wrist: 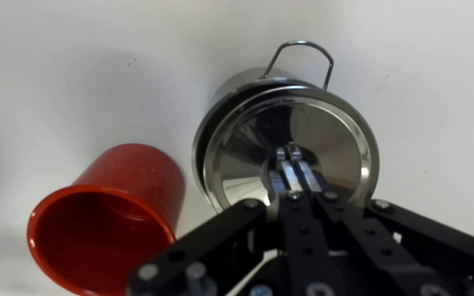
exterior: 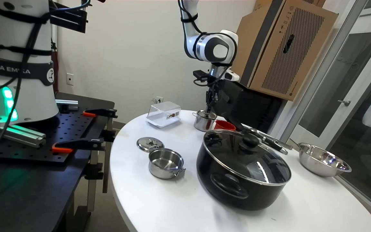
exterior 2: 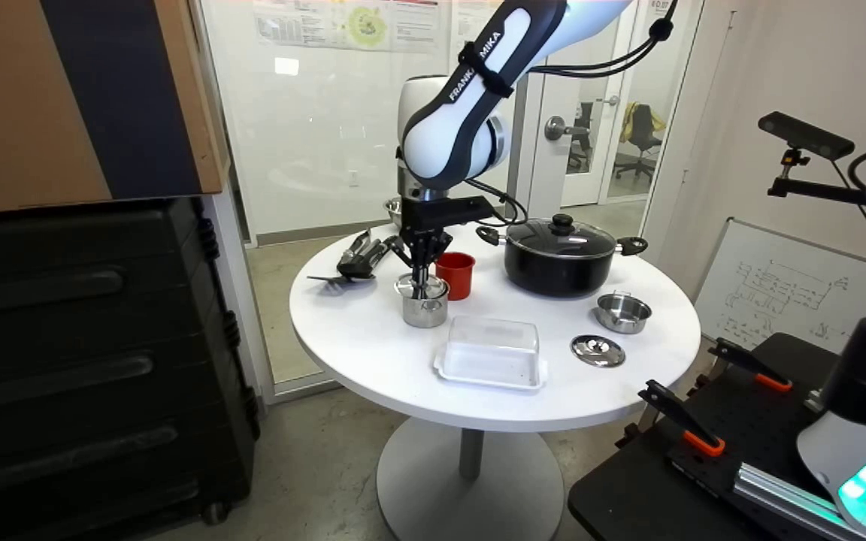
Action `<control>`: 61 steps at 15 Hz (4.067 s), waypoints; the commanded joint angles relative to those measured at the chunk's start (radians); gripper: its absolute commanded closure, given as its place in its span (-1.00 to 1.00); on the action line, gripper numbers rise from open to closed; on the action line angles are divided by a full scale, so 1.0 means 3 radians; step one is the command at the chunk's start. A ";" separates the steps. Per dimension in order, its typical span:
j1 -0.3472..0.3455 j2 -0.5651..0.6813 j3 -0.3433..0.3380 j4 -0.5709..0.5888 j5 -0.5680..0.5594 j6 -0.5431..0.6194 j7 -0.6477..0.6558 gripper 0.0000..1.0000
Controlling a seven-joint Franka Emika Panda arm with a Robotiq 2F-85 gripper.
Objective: Pick up the silver lid on the left and place it on the silver pot on the left
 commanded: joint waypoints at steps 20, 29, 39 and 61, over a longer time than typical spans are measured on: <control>-0.0014 -0.0152 -0.0015 -0.0188 0.0027 0.0044 0.0060 0.99; 0.0010 -0.0082 -0.0036 -0.0074 0.0011 -0.0001 0.0124 0.99; 0.0026 0.0029 -0.0072 0.0024 0.0009 -0.0022 0.0194 0.99; -0.0057 -0.0383 0.0137 -0.0311 0.0138 -0.0025 0.0001 -1.00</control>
